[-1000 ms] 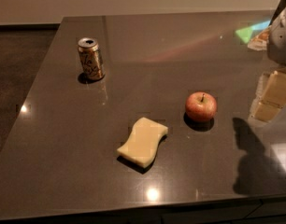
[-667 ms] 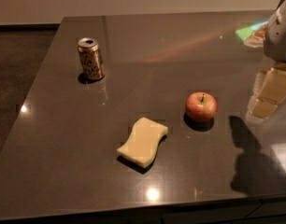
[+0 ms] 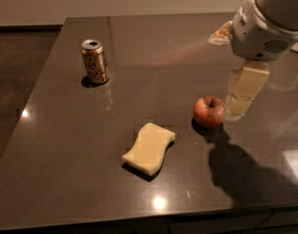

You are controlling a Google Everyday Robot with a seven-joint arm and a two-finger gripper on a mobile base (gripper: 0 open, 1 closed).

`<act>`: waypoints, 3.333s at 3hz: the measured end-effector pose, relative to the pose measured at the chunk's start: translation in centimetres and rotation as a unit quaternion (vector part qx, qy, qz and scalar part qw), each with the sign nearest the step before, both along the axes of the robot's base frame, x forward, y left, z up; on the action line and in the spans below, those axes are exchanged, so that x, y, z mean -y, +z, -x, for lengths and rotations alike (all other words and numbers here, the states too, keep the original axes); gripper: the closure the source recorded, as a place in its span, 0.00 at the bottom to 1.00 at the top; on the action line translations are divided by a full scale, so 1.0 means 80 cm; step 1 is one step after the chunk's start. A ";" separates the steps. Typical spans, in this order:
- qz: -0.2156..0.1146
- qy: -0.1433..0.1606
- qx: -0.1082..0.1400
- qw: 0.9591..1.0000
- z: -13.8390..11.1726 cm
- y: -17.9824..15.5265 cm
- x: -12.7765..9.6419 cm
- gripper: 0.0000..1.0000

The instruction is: Pick sponge

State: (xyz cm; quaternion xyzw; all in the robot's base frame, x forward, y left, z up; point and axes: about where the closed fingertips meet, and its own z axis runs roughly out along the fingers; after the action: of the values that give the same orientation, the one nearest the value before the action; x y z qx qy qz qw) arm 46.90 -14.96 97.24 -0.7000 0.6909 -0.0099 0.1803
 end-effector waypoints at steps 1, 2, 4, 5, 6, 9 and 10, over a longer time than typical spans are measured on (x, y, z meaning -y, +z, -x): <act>0.003 0.090 -0.008 0.996 0.004 -0.025 -0.046 0.00; 0.011 0.161 -0.022 0.987 0.020 -0.056 -0.078 0.00; 0.041 0.244 -0.048 0.968 0.051 -0.118 -0.116 0.00; 0.052 0.258 -0.053 0.963 0.057 -0.140 -0.127 0.00; 0.063 0.267 -0.054 0.960 0.063 -0.159 -0.140 0.00; 0.070 0.267 -0.069 0.959 0.067 -0.156 -0.161 0.63; 0.055 0.260 -0.071 0.961 0.062 -0.127 -0.162 0.87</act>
Offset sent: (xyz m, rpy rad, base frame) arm -0.0351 0.0895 -0.0839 -0.0471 0.1077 0.5111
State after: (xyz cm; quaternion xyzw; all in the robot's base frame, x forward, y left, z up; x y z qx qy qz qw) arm 41.94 -1.97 87.06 -0.8632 0.4945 0.0487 0.0888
